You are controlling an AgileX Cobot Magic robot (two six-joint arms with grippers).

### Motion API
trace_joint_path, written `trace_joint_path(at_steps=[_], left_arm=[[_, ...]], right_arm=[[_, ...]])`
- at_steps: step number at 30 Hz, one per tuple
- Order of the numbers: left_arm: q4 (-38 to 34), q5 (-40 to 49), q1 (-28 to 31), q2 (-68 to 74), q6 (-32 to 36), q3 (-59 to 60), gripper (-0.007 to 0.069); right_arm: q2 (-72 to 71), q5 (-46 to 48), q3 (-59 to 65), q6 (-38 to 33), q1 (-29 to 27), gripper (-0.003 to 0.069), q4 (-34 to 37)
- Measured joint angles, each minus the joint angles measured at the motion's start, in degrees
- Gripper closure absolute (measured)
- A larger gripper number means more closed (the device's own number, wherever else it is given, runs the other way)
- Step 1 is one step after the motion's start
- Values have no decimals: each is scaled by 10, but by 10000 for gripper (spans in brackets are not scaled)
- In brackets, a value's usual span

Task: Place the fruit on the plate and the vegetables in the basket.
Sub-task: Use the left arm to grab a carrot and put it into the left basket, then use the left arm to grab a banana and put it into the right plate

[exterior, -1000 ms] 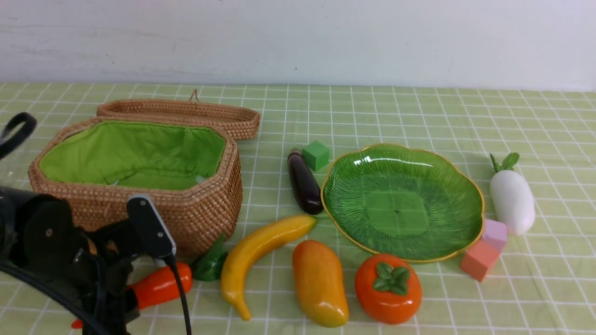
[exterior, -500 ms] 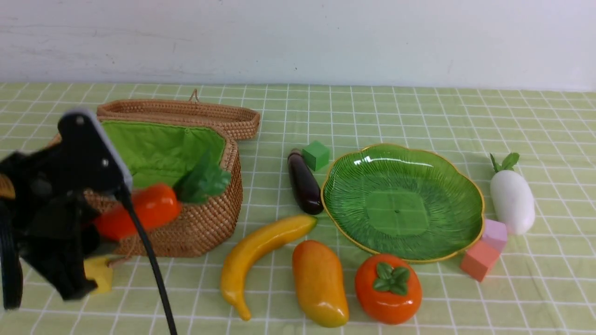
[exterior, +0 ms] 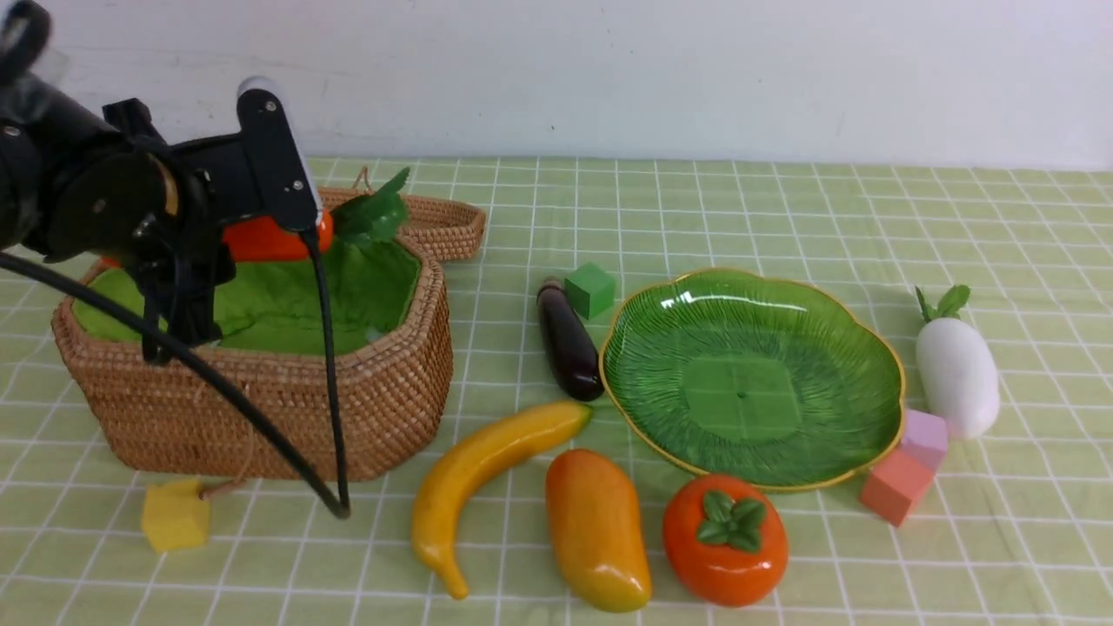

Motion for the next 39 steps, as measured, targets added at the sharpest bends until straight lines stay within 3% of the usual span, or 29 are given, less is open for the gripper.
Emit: trace_joint_path(at_steps=[5, 12, 21, 25, 28, 31, 32, 33, 34, 37, 39], left_arm=[[110, -5, 0, 9, -67, -2, 336], [122, -13, 0, 9, -80, -2, 336], [96, 2, 0, -6, -80, -2, 76], [57, 7, 0, -27, -89, -2, 39], [-16, 23, 0, -51, -118, -2, 69], [-163, 67, -1, -84, -176, -2, 215], [-194, 83, -3, -92, -187, -2, 278], [-202, 90, -3, -93, -193, -2, 291], [-266, 124, -15, -103, -206, -2, 423], [-335, 190, -61, -108, -211, -2, 608], [-354, 216, -102, -108, -217, -2, 638]], right_arm=[[0, -19, 0, -5, 0, 565, 9], [0, -22, 0, -26, 0, 560, 24], [0, -22, 0, -28, 0, 550, 28], [0, -22, 0, -28, 0, 547, 30], [0, -18, 0, -28, 0, 545, 30], [0, 8, 0, -28, 0, 544, 30], [0, 20, 0, -28, 0, 543, 30], [0, 22, 0, -28, 0, 543, 30], [0, 38, 0, -24, 0, 543, 30], [0, 66, 0, -7, 0, 543, 29], [0, 84, 0, 4, 0, 541, 27]])
